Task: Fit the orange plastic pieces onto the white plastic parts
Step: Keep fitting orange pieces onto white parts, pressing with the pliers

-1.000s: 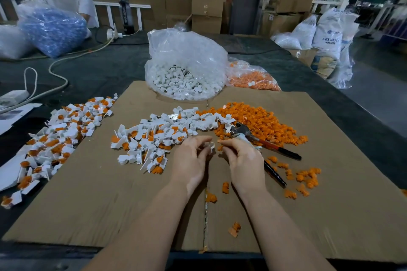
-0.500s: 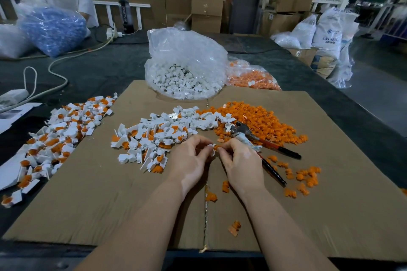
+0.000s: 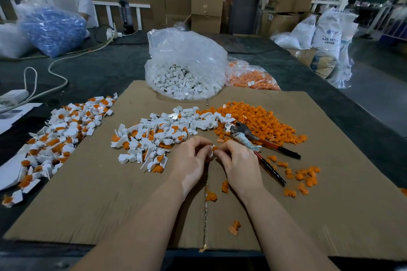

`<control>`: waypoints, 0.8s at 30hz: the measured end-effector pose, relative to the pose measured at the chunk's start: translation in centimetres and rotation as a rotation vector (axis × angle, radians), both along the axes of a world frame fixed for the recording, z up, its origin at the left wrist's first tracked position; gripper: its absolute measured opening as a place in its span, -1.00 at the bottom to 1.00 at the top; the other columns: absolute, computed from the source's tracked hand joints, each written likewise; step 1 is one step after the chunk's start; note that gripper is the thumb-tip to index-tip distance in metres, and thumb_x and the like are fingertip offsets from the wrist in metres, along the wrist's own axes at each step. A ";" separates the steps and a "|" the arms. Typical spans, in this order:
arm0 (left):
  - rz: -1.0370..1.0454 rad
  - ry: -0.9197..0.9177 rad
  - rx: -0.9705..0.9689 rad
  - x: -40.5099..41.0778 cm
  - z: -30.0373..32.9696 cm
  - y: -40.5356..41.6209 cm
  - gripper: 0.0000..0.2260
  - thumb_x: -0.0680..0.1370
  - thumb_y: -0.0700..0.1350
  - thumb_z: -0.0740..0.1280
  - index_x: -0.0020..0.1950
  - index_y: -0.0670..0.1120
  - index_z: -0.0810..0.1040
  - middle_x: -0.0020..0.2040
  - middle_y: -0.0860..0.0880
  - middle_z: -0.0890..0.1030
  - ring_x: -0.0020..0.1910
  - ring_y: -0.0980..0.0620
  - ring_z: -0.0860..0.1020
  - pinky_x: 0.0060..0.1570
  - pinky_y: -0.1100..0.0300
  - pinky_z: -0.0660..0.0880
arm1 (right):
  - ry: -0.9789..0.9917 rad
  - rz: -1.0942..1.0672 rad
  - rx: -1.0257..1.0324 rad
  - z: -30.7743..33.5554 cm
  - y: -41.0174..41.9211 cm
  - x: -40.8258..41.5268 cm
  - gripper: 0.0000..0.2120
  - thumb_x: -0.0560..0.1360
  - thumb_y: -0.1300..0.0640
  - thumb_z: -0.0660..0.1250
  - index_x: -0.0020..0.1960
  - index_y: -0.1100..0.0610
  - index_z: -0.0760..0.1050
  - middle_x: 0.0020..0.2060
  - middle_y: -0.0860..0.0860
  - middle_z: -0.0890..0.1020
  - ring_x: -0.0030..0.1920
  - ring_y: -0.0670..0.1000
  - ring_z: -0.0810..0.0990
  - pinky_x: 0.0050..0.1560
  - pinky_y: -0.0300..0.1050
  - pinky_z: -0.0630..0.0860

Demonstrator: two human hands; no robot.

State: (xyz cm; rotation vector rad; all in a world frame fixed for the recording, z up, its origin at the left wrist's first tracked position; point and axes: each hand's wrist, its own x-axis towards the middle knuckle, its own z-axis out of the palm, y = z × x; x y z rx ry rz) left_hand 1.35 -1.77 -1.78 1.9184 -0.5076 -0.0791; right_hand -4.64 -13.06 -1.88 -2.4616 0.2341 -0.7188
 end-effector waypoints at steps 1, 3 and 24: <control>0.008 -0.006 -0.002 0.1 0.0 0.0 -0.85 0.56 -0.17 0.27 -0.09 0.08 0.53 -0.16 0.10 0.58 -0.07 0.06 0.58 -0.01 0.19 0.50 | -0.014 0.007 0.008 0.0 0.1 0.0 -0.90 0.49 0.15 0.35 -0.11 0.20 0.57 -0.22 0.04 0.63 -0.15 0.00 0.56 -0.12 -0.11 0.49; 0.019 0.010 -0.025 0.2 -0.1 0.0 -0.81 0.58 -0.16 0.25 -0.12 0.13 0.52 -0.15 0.13 0.58 -0.06 0.07 0.58 -0.01 0.18 0.50 | -0.022 0.020 0.037 0.1 0.1 -0.1 -0.89 0.48 0.15 0.36 -0.09 0.20 0.59 -0.19 0.04 0.65 -0.11 0.01 0.58 -0.08 -0.06 0.51; -0.016 0.137 -0.181 0.3 -0.3 0.6 -0.90 0.49 -0.19 0.38 -0.05 0.00 0.59 -0.21 -0.04 0.59 -0.19 0.02 0.59 -0.15 0.22 0.55 | -0.135 0.086 0.090 0.2 0.2 -0.3 -0.74 0.41 0.26 0.43 0.10 0.17 0.58 -0.15 0.01 0.60 -0.09 -0.03 0.54 -0.02 -0.08 0.53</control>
